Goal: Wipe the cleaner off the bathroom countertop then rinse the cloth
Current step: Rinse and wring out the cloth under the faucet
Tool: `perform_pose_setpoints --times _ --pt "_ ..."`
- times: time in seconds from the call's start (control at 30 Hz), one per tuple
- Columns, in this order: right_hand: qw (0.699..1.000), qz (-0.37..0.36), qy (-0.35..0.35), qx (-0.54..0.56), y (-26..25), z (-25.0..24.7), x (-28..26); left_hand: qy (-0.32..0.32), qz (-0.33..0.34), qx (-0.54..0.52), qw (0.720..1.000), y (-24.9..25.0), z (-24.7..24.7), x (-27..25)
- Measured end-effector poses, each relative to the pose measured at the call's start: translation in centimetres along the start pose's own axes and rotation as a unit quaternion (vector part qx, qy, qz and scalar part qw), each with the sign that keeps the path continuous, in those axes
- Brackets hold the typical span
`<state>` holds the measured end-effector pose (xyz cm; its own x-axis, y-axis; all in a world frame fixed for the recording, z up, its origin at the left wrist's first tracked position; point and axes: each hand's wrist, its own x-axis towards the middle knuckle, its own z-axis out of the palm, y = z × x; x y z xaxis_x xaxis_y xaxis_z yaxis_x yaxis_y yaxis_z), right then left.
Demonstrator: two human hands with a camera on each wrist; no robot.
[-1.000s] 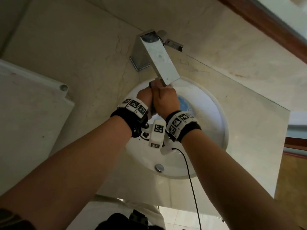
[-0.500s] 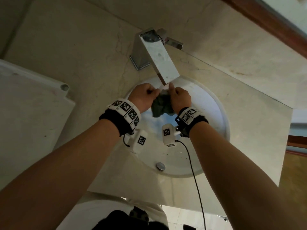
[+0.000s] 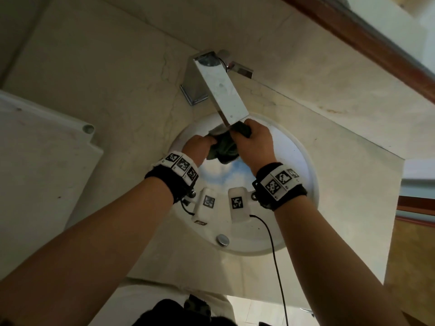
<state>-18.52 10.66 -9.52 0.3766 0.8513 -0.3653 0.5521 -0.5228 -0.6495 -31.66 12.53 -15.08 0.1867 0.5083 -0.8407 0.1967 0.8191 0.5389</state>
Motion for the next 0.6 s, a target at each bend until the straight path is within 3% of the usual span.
perform_pose_setpoints --times 0.07,0.13,0.27,0.33,0.47,0.53,0.6 --pt "0.993 0.039 -0.016 0.114 -0.4 0.4 -0.4 -0.07 -0.067 -0.163 0.982 0.1 0.0 -0.5" --pt "0.979 0.065 -0.052 0.187 -0.5 0.6 -0.7 -0.138 -0.084 -0.285 0.945 0.4 -0.1 -0.8" --pt "0.918 0.078 -0.128 0.368 0.0 0.8 -0.9 -0.167 -0.067 -0.357 0.917 0.6 0.0 -0.6" --pt "0.907 0.062 -0.135 0.393 0.3 0.6 -0.8 -0.158 -0.068 -0.365 0.915 0.5 0.1 -0.5" --pt "0.978 -0.021 -0.083 0.192 0.1 0.0 -0.9 -0.171 -0.072 -0.408 0.894 0.3 0.6 -0.4" --pt "0.993 -0.049 -0.069 0.08 -0.1 0.2 -1.1 -0.162 -0.1 -0.404 0.895 0.2 0.9 -0.3" --pt "0.993 -0.087 -0.081 -0.012 -0.2 0.7 -1.7 -0.147 -0.089 -0.366 0.915 0.3 1.3 -0.5"
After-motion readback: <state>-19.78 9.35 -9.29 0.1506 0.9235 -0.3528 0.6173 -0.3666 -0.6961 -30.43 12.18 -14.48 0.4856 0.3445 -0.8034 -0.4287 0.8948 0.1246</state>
